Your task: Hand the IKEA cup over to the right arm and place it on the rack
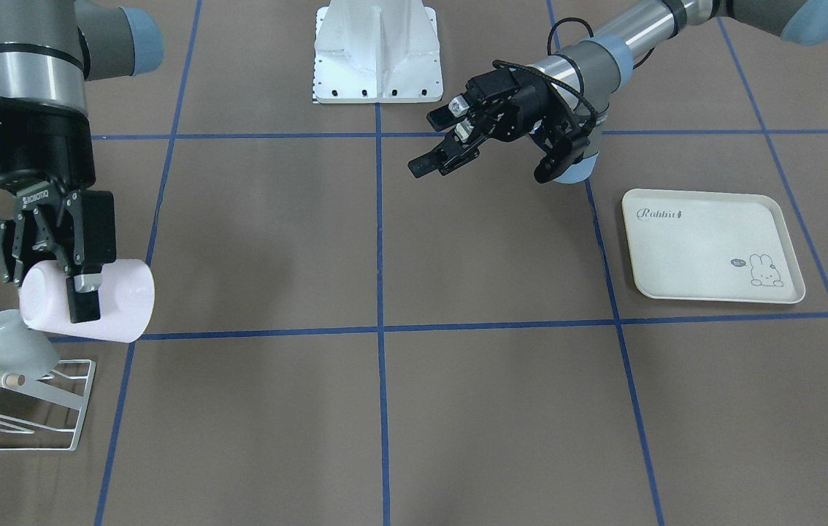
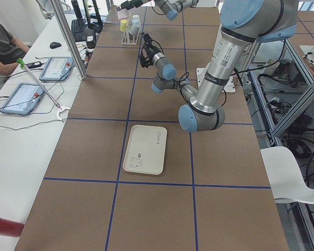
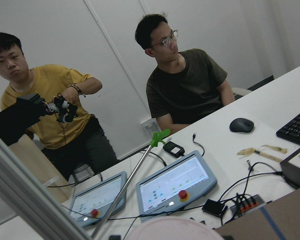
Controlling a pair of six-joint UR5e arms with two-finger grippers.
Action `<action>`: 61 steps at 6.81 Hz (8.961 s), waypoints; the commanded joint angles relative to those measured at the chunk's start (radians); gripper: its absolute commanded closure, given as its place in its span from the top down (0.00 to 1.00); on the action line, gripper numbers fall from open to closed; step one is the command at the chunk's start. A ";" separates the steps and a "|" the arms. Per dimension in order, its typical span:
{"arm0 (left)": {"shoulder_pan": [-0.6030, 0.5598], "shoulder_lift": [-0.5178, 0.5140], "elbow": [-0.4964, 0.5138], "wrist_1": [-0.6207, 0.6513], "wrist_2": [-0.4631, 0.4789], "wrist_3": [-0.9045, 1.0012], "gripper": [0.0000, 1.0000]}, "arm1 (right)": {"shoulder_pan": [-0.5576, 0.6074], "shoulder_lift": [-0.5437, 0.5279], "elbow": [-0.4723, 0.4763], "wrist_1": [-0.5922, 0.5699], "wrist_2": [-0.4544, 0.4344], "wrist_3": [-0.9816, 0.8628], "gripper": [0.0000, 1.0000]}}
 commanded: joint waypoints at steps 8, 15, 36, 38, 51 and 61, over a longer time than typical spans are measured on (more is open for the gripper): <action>-0.337 0.436 -0.454 0.709 -0.369 0.844 0.99 | 0.113 -0.007 -0.218 -0.071 -0.047 -0.336 0.00; -0.388 0.466 -0.451 0.709 -0.434 0.883 0.99 | 0.113 -0.011 -0.471 0.231 -0.019 -0.373 0.00; -0.382 0.475 -0.437 0.704 -0.434 0.872 0.99 | 0.055 -0.086 -0.453 0.292 -0.030 -0.413 0.41; -0.382 0.475 -0.439 0.704 -0.434 0.872 0.99 | 0.058 -0.091 -0.453 0.294 -0.030 -0.413 1.00; -0.854 0.604 -0.413 1.113 -0.763 1.907 0.99 | 0.740 -0.365 -0.214 -0.180 1.189 -1.251 1.00; -0.994 0.668 -0.272 1.396 -0.827 2.411 1.00 | 0.808 -0.439 -0.178 -0.709 1.194 -1.660 1.00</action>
